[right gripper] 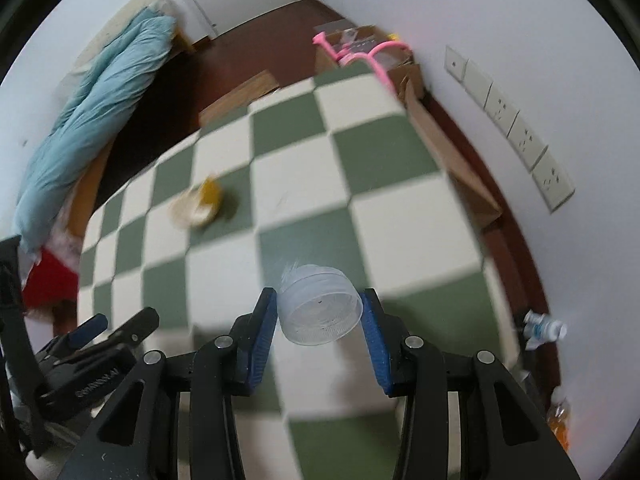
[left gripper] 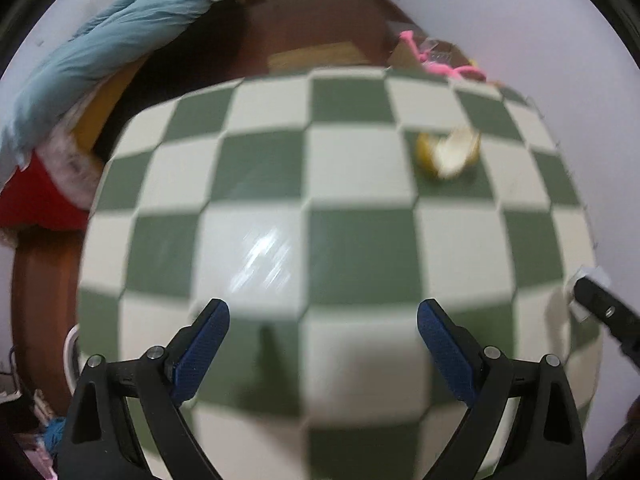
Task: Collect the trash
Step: 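Grasp the clear plastic lid with the right tool while the left tool grasps the orange peel, then carry the lid and orange peel to the bin and release both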
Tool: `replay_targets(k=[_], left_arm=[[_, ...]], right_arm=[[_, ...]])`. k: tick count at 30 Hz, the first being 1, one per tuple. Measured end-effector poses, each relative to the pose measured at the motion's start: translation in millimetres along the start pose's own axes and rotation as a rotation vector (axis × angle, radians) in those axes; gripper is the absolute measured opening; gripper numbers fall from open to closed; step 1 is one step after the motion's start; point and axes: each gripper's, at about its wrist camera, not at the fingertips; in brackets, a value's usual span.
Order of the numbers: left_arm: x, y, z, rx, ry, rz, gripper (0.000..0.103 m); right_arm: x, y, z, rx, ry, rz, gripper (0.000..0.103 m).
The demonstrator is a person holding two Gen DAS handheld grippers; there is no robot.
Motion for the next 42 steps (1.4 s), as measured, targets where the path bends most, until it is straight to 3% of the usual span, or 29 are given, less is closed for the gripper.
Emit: replay_targets(k=[3,9,12,14,15,19,21,31,37,42], left_arm=[[-19,-7,32,-0.002,-0.001,-0.039,0.095],[-48,-22,66,-0.023,-0.042,-0.03,0.095],[-54,-25,76,-0.038,-0.057,-0.013,0.079],[-56,-24,80,-0.042,-0.059,-0.034,0.062],[-58,-23,82,-0.05,-0.061,-0.037,0.044],[-59,-13,82,-0.105,-0.084,-0.026,0.023],[-58,-9,80,-0.121,-0.096,-0.023,0.018],[-16,77,33,-0.305,-0.095,0.017,0.018],[46,147,-8,-0.398,-0.015,0.014,0.018],[106,182,-57,-0.435,0.057,0.024,0.018]], right_arm=[[-4,-8,29,-0.009,-0.014,-0.022,0.045],[-3,-19,58,-0.021,-0.009,-0.061,0.045],[-4,-24,63,-0.019,-0.011,-0.07,0.045],[-5,-27,63,-0.015,-0.014,-0.072,0.045],[-6,-27,62,-0.015,-0.015,-0.075,0.045],[-9,-23,55,-0.022,-0.01,-0.079,0.045],[-8,-17,50,-0.029,-0.002,-0.079,0.045],[40,52,-4,-0.114,0.128,-0.044,0.045],[95,101,-52,-0.17,0.225,0.011,0.045],[159,125,-96,-0.181,0.319,0.08,0.045]])
Point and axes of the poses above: each gripper's, at about its wrist camera, not at the fingertips, and y roughly against the way its jaws point, x to its left, z to its top, and after that the axes turned 10 degrees about x, right-handed
